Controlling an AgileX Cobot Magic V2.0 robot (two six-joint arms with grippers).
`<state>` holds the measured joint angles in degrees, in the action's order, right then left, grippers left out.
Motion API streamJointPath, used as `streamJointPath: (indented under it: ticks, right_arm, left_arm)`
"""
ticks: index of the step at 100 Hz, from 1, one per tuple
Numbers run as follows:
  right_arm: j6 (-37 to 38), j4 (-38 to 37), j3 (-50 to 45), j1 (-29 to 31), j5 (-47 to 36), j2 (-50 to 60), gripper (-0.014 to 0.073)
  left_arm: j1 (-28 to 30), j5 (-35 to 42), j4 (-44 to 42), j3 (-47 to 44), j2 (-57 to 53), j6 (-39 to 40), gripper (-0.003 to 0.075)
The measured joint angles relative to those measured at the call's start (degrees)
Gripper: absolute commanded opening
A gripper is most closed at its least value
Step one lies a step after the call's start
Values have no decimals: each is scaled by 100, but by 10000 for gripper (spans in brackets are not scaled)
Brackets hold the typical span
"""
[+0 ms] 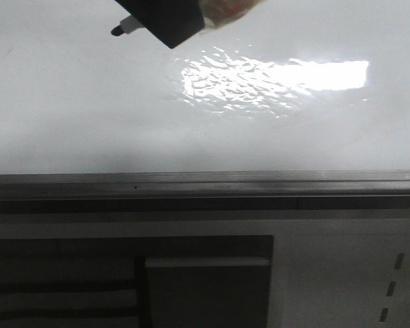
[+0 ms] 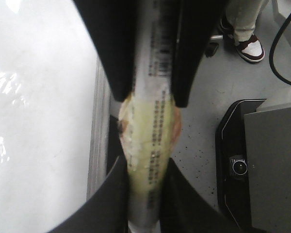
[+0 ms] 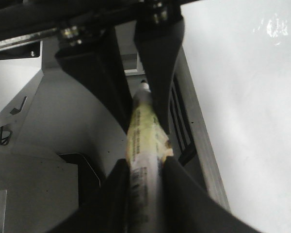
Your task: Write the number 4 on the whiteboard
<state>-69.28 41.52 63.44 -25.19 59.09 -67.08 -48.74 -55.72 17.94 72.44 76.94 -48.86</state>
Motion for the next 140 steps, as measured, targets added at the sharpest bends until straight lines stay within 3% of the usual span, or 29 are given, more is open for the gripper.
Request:
streamJointPath:
  ticks: [11, 26, 36, 48, 58, 73, 91, 112, 140]
  right_arm:
    - [0, 0, 0, 0, 0, 0, -34]
    - [-9, 11, 0, 0, 9, 0, -57]
    - [-9, 11, 0, 0, 9, 0, -54]
    - [74, -126, 0, 0, -49, 80, -50]
    - [638, -686, 0, 0, -278, 323, -50]
    - [2107, -2012, 8, 0, -490, 800, -50]
    - [4042, -3232, -639, 119, -977, 1563, -50]
    - [4578, -3423, -1381, 237, -1109, 2221, -50]
    - [4635, -2776, -1273, 237, -1168, 2109, -50]
  left_arm:
    - [0, 0, -11, 0, 0, 0, 15]
    - [0, 0, -20, 0, 0, -13, 264]
    - [0, 129, -20, 10, 0, 3, 350]
    - [57, 308, -120, 10, -95, 443, 347]
    - [381, 386, -167, 10, -358, 848, 347]
    - [998, 649, -132, -319, -1098, 1326, 347]
    - [1789, 1214, -94, -1524, -2246, 1963, 347]
    - [2329, 1919, 232, -2868, -3425, 2263, 347]
    - [2366, 2304, 338, -3235, -3733, 2292, 347]
